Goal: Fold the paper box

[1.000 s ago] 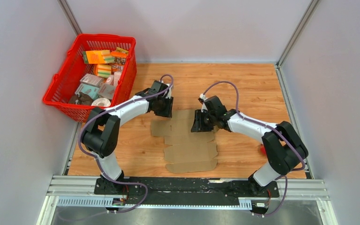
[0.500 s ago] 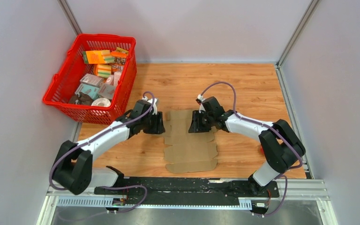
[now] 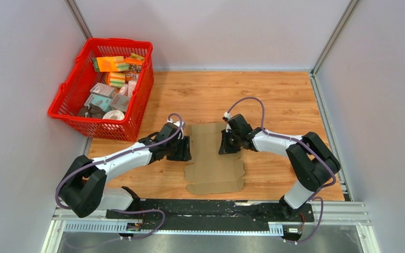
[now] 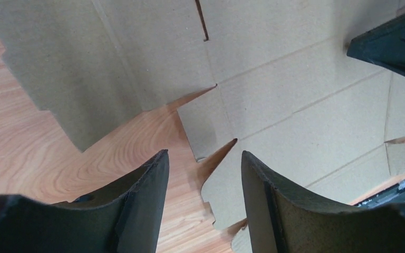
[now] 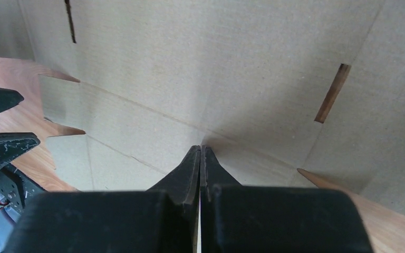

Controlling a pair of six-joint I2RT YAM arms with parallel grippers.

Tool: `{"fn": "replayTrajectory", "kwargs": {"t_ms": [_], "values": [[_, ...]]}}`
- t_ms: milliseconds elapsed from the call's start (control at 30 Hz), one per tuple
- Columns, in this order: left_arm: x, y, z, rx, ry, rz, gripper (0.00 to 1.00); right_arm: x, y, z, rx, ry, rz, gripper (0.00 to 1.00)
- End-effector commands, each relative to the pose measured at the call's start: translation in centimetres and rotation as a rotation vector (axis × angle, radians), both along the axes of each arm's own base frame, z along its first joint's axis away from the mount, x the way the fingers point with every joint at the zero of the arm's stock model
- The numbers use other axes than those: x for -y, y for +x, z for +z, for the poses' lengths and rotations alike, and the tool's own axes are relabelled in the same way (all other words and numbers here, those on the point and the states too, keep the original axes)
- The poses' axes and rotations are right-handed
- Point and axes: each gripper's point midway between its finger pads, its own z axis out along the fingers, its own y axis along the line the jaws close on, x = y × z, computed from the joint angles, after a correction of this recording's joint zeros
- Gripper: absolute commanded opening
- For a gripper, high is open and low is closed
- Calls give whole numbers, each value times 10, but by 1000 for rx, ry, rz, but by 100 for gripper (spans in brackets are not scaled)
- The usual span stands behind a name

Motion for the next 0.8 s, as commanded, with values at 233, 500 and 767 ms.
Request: {"fn": "replayTrajectory", "kwargs": {"t_ms": [233, 500, 767], "values": [[36, 10, -12, -53, -96, -6, 58, -4, 9, -7, 30, 3, -14, 0], [61, 12, 7, 2, -163, -42, 52, -5, 5, -12, 10, 16, -17, 0], [79, 20, 18, 29, -190, -48, 51, -5, 2, -18, -9, 21, -30, 0]]}}
